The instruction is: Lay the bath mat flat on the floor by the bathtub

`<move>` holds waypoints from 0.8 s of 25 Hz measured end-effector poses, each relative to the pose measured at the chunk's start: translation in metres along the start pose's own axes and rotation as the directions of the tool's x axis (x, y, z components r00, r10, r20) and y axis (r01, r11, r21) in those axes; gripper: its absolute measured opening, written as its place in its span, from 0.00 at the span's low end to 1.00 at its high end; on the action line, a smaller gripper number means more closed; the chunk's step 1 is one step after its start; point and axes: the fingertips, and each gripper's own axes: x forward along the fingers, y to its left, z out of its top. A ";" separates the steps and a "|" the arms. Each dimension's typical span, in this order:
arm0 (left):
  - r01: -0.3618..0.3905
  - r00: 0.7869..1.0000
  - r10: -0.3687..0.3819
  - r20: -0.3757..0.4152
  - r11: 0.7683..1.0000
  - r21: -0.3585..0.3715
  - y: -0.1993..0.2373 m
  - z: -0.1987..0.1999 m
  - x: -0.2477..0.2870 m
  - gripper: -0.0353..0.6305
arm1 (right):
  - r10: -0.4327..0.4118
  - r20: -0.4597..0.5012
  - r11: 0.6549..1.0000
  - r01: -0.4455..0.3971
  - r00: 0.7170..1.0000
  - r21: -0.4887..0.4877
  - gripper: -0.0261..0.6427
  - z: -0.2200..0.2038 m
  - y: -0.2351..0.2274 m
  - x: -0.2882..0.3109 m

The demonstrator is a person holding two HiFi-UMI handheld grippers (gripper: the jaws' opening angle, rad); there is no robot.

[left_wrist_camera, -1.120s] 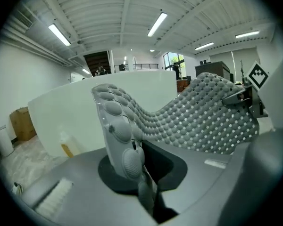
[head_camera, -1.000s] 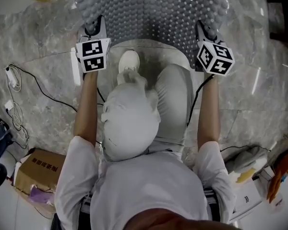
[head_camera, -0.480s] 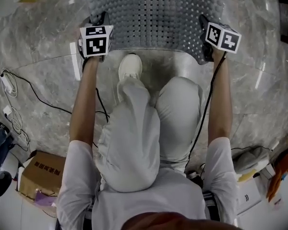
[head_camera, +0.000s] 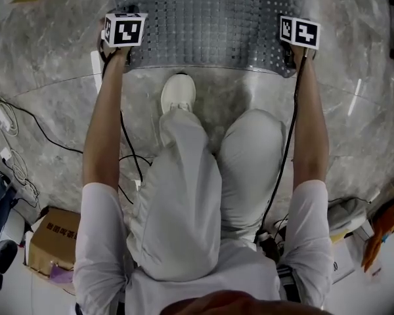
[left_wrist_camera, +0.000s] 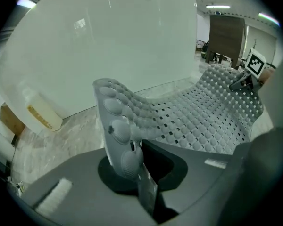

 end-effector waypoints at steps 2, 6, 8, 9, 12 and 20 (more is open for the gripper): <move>-0.012 1.000 0.012 -0.019 1.000 0.004 0.006 -0.006 0.009 0.08 | -0.014 -0.014 1.000 0.014 1.000 -0.003 0.07 -0.005 -0.006 0.008; -0.014 0.999 0.013 -0.041 1.000 -0.010 0.015 -0.013 0.023 0.09 | -0.039 -0.038 0.999 0.038 0.998 -0.022 0.07 -0.014 -0.017 0.023; -0.014 0.998 0.013 -0.055 1.000 -0.022 0.019 -0.018 0.030 0.09 | -0.034 -0.043 0.999 0.034 0.998 -0.012 0.07 -0.018 -0.025 0.031; -0.023 0.997 0.021 -0.069 0.999 -0.028 0.022 -0.021 0.033 0.09 | -0.024 -0.044 1.000 0.024 0.999 0.002 0.07 -0.022 -0.030 0.036; -0.012 0.995 0.007 -0.104 0.998 -0.053 0.023 -0.029 0.044 0.10 | 0.019 -0.042 0.998 -0.017 0.999 0.057 0.08 -0.032 -0.042 0.047; 0.053 0.990 -0.067 -0.125 0.992 -0.113 0.039 -0.039 0.056 0.19 | 0.064 0.003 0.988 -0.063 0.998 0.142 0.25 -0.034 -0.057 0.047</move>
